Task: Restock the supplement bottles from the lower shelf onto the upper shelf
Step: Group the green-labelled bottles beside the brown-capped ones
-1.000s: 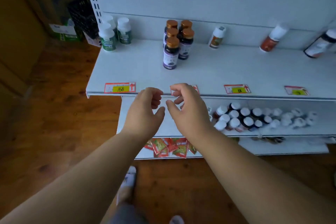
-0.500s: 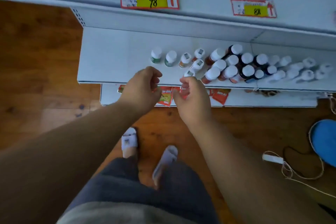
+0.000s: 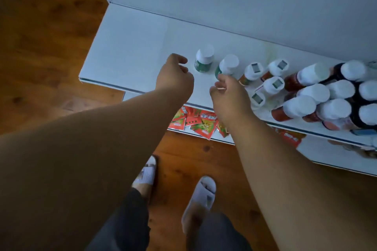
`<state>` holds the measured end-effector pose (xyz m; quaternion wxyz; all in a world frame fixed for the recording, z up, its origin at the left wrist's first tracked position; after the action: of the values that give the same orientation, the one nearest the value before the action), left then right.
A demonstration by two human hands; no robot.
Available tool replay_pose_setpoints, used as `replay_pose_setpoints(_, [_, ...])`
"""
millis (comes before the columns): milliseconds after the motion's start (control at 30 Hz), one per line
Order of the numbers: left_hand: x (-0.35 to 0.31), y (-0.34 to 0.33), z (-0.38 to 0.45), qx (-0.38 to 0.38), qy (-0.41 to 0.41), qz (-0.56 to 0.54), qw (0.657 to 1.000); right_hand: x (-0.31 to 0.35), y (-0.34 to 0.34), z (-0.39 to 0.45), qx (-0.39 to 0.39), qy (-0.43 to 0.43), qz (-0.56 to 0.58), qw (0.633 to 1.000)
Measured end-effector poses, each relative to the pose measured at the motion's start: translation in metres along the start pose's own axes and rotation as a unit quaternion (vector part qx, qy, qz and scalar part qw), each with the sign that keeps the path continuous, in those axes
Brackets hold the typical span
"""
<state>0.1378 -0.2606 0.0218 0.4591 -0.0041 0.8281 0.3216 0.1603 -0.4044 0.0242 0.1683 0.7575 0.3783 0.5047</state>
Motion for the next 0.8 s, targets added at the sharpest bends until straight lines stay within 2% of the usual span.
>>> replay_pose_setpoints(67, [0.006, -0.005, 0.026, 0.001, -0.018, 0.002, 1.000, -0.003, -0.012, 0.017, 0.012, 0.001, 0.008, 1.000])
replay_pose_setpoints(233, [-0.005, -0.014, 0.070, 0.124, -0.168, 0.105, 0.972, -0.004, -0.038, 0.041, 0.040, 0.014, 0.039, 0.998])
replay_pose_setpoints(333, [-0.016, -0.017, 0.082, 0.138, -0.200, 0.155, 0.957, -0.008, -0.048, 0.047, 0.054, 0.007, 0.057, 0.997])
replay_pose_setpoints(400, [-0.017, -0.018, 0.084, 0.125, -0.205, 0.168, 0.956, -0.009, -0.052, 0.054, 0.055, -0.042, 0.148, 0.987])
replay_pose_setpoints(467, [-0.013, -0.015, 0.081, 0.109, -0.201, 0.157, 0.961, -0.008, -0.056, 0.054, 0.065, -0.111, 0.254, 0.959])
replay_pose_setpoints(533, [-0.006, -0.005, 0.072, 0.096, -0.174, 0.110, 0.974, -0.007, -0.057, 0.049, 0.053, -0.125, 0.342, 0.930])
replay_pose_setpoints(633, [0.004, 0.016, 0.049, 0.093, -0.096, 0.033, 0.990, -0.002, -0.052, 0.026, 0.045, -0.107, 0.355, 0.928])
replay_pose_setpoints(800, [0.000, 0.076, -0.015, 0.069, -0.016, -0.064, 0.995, 0.030, -0.037, -0.035, 0.117, -0.096, 0.385, 0.910])
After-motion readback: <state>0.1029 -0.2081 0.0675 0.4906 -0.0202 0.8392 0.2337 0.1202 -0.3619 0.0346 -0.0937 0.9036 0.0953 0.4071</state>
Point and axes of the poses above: each hand's wrist, its own z-axis towards the middle knuckle, its own y-axis out of the back of the hand, x = y × z, the point moved 2 cm from there along z, towards the middle knuckle, and after that the axes turned 2 degrees about -y, right-handed, at the moved point
